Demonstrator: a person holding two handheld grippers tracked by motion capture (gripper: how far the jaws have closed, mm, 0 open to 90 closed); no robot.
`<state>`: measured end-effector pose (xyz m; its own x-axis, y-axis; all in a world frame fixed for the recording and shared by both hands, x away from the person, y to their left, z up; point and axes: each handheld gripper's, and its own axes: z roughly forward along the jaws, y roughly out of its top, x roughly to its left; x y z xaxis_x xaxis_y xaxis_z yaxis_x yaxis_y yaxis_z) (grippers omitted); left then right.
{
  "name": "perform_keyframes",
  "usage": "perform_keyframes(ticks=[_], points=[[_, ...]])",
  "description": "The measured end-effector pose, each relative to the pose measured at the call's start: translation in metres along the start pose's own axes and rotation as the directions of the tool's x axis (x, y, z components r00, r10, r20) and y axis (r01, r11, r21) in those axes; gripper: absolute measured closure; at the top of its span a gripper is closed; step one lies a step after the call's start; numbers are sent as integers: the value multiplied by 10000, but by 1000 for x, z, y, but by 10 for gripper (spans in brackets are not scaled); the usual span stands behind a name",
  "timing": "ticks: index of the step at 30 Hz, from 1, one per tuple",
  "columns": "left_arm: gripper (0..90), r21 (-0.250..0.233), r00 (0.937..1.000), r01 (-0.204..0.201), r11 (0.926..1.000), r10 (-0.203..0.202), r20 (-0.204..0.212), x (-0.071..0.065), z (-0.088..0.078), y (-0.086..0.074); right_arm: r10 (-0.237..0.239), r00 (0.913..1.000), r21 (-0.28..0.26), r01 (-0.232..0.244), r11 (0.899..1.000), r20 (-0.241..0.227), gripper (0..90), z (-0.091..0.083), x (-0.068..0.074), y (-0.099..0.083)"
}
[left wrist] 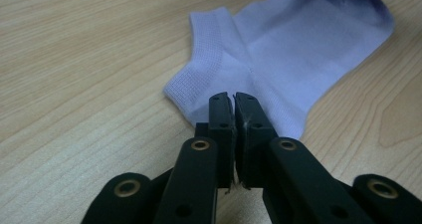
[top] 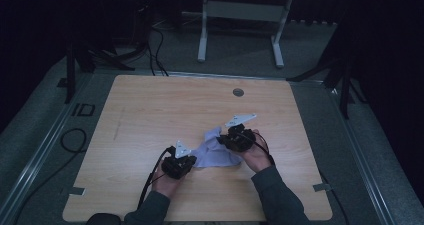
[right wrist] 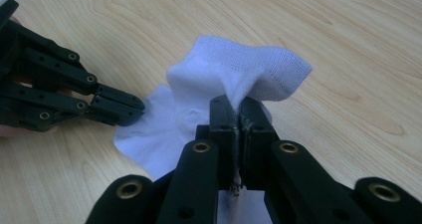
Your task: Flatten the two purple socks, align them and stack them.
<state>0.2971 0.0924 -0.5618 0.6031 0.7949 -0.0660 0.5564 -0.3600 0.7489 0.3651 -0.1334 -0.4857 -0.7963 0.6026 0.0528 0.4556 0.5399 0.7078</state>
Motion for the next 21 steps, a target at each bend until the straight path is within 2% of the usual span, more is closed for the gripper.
perform_keyframes(ticks=[8,12,16,21], points=[[813,-682,9985,302,9972,-270,478,0,-13,11,-77,10000,-2,77,10000,-54,864,3,3,1],[784,-857,9966,404,9955,-340,747,-1,-14,19,-154,9998,-15,154,9999,-79,864,4,7,2],[710,-907,9963,560,9943,-497,705,0,-14,24,-220,9997,20,221,9998,-103,864,5,9,3],[672,-1096,9915,890,9900,-776,1043,3,-13,32,-288,9995,53,289,9996,-101,864,6,11,2]])
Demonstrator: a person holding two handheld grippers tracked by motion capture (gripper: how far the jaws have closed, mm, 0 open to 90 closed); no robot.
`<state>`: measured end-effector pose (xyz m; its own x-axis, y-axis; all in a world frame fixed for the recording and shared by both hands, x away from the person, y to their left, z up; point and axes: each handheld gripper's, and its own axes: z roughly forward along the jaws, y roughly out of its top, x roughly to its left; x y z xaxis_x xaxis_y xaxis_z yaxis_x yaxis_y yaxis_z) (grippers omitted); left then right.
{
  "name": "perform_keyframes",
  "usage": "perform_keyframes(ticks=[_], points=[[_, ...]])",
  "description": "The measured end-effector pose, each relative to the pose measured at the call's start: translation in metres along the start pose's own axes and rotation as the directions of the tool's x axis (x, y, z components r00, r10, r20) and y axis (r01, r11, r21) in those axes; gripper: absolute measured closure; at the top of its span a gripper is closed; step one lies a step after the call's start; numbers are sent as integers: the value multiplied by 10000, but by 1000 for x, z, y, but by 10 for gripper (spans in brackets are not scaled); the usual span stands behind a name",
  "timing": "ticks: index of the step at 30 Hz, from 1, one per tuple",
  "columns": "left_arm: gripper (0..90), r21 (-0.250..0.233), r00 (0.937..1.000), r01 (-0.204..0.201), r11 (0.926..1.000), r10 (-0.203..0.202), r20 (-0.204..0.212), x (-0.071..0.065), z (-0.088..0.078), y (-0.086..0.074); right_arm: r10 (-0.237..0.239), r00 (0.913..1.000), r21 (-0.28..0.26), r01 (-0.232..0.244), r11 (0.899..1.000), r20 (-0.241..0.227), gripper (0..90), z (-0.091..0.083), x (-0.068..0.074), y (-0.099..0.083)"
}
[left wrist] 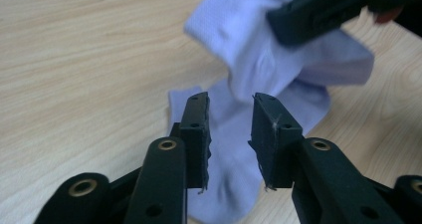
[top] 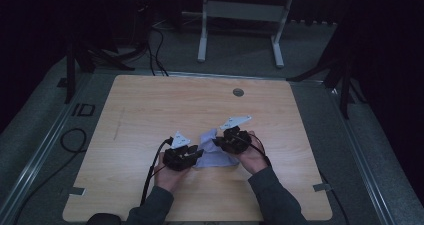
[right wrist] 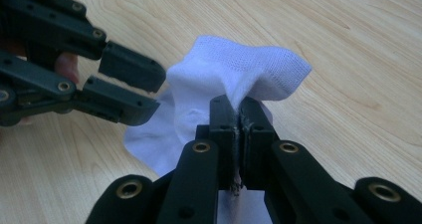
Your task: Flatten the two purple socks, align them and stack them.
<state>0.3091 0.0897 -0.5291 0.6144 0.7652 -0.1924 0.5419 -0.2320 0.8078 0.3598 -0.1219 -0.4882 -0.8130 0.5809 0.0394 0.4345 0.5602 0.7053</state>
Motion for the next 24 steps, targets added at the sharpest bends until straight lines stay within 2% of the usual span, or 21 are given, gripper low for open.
perform_keyframes(ticks=[6,7,10,15,19,21,23,24], points=[[652,336,9989,144,9993,-159,437,1,12,8,-22,10000,28,22,10000,-43,864,2,1,0],[667,362,9984,247,9990,-266,508,1,14,9,-26,10000,54,26,10000,-54,864,3,1,0],[852,387,9981,246,9989,-267,557,2,15,9,-67,10000,106,68,9999,-69,863,4,2,0],[887,382,9986,85,9992,-105,520,1,13,10,-46,9999,215,49,9998,-142,832,4,0,-2],[888,261,9993,39,9997,-49,384,0,11,13,-7,9998,131,10,9999,-220,721,2,-1,-5],[889,233,9994,1,9997,-10,353,0,10,14,64,9996,-58,-66,10000,-258,641,-3,-2,-6],[889,224,9995,-28,9997,21,323,0,9,14,142,9995,-189,-147,9997,-267,616,-6,-3,-6],[889,211,9996,-25,9998,19,281,1,9,14,302,9994,-444,-309,9985,-179,592,-14,-7,-8]])
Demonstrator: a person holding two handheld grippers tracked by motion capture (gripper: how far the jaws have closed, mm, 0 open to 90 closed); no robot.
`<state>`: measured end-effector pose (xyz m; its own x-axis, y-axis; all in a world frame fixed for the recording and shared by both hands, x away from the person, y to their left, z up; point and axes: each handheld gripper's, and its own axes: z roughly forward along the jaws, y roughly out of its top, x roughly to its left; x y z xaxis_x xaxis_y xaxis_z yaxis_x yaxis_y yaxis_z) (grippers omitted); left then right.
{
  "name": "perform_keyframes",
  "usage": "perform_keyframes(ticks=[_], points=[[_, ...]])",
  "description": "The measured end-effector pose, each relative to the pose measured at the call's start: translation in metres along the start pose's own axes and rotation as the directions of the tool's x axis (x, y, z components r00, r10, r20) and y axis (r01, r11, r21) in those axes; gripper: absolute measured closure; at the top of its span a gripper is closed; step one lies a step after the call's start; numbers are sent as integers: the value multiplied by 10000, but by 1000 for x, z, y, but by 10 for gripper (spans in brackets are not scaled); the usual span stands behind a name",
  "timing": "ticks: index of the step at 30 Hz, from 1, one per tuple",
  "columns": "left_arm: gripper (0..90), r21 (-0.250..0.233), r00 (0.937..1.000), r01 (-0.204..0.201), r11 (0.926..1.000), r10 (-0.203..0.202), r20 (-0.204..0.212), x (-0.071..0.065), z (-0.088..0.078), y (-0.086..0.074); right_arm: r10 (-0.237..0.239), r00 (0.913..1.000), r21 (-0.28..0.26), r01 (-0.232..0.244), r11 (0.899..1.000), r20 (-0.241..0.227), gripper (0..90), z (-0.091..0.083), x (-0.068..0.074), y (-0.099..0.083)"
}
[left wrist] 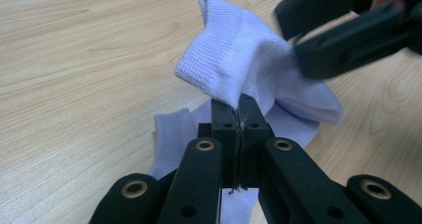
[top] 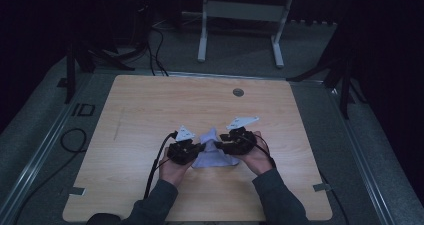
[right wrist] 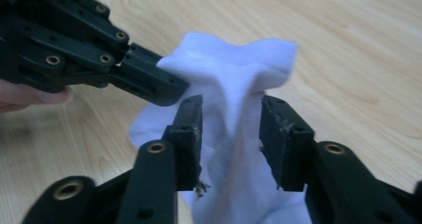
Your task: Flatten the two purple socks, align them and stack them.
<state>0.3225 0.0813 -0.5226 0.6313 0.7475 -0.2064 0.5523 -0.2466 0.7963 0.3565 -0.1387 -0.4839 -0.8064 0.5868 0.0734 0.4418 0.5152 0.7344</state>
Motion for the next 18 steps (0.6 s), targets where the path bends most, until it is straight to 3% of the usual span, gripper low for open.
perform_keyframes(ticks=[4,7,8,9,10,12,16,18], points=[[889,5,10000,11,10000,-11,-54,1,0,0,342,9993,-534,-335,9980,124,586,-16,-9,-3],[889,-1,10000,-2,10000,2,-88,1,-1,0,511,9982,-473,-497,9976,303,603,-20,-14,-8],[888,2,9999,-42,10000,42,-114,1,-2,0,687,9963,-139,-681,9976,520,606,-19,-20,-14],[889,2,9999,-42,10000,42,-114,1,-2,0,687,9963,-139,-681,9976,520,606,-19,-20,-14],[889,-3,9999,-48,10000,48,-124,1,-2,0,884,9933,453,-919,9947,742,604,-14,-26,-23],[889,-3,9999,-51,10000,51,-127,1,-2,0,1137,9898,968,-1218,9878,855,592,-6,-31,-34],[888,49,9999,-44,10000,45,-107,1,-2,-1,1693,9832,1454,-1778,9733,690,591,7,-40,-49],[888,99,9999,-49,9999,50,-99,2,-2,-2,1737,9829,1580,-1815,9706,617,651,9,-41,-52]])
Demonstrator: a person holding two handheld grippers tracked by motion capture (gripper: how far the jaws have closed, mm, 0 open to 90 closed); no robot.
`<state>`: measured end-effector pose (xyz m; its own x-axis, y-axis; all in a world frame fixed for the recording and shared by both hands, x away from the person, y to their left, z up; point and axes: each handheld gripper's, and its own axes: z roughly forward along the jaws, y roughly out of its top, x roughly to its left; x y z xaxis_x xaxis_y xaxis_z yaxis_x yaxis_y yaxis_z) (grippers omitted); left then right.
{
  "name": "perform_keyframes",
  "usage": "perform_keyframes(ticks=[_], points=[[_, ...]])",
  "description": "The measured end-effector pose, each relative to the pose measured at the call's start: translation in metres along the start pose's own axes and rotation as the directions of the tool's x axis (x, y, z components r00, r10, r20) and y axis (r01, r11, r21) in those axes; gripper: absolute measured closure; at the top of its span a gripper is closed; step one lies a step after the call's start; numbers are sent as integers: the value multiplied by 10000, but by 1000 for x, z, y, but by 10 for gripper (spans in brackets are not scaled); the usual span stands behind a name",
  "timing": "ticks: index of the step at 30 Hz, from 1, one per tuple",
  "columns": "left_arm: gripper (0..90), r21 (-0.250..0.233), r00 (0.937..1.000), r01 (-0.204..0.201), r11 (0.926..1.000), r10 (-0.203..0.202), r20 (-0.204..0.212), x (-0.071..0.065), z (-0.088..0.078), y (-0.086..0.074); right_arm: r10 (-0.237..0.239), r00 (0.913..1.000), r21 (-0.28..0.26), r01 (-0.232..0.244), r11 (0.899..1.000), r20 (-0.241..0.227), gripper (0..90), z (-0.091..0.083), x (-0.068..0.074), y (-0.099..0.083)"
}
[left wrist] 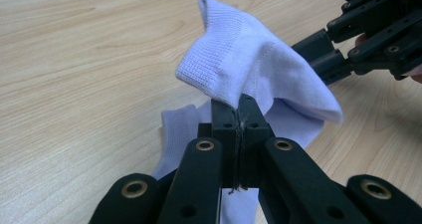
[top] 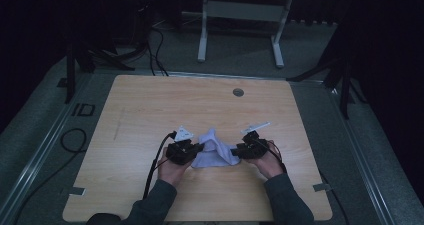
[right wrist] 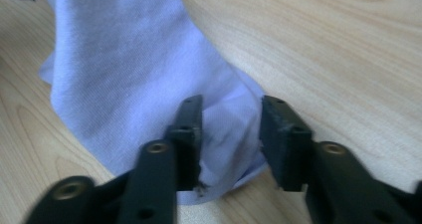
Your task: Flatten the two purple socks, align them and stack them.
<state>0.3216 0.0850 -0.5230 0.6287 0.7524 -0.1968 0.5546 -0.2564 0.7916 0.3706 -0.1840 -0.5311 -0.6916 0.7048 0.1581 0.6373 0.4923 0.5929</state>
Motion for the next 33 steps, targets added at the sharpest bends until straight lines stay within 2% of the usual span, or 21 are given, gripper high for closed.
perform_keyframes(ticks=[4,8,15,21,33], points=[[888,18,10000,92,10000,-91,-12,2,-2,-2,106,9999,242,-107,9997,21,754,2,-2,-1],[888,4,9998,174,9998,-174,-36,5,-6,-4,233,9997,414,-235,9989,55,789,5,-3,-2],[888,58,9996,282,9996,-282,18,7,-9,-7,185,9996,539,-196,9984,201,808,9,-3,-4],[887,181,9988,415,9990,-419,236,6,-11,-11,263,9995,496,-272,9984,193,809,9,-3,-5],[886,866,9959,784,9932,-820,392,7,-12,-29,421,9990,417,-426,9982,142,802,10,-4,-6]])
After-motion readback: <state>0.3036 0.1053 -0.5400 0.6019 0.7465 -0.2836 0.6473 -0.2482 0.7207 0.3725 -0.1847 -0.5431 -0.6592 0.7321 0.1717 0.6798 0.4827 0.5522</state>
